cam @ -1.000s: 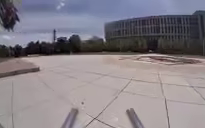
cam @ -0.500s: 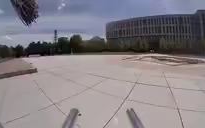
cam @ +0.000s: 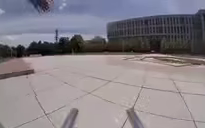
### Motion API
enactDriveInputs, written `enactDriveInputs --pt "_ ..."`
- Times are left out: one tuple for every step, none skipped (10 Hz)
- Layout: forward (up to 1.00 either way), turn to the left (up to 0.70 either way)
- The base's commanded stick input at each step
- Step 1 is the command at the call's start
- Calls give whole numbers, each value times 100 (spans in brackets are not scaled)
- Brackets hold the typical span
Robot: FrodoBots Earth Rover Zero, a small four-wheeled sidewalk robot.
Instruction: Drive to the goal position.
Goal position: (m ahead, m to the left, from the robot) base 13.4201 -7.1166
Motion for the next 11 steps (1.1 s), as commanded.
enactDriveInputs --pt "50 -50" --pt "50 -30" --pt "50 0" --pt "50 0" --pt "50 0" --pt "50 0" --pt "50 0" --pt "50 0" --pt "50 0" --pt "50 0" --pt "50 0"
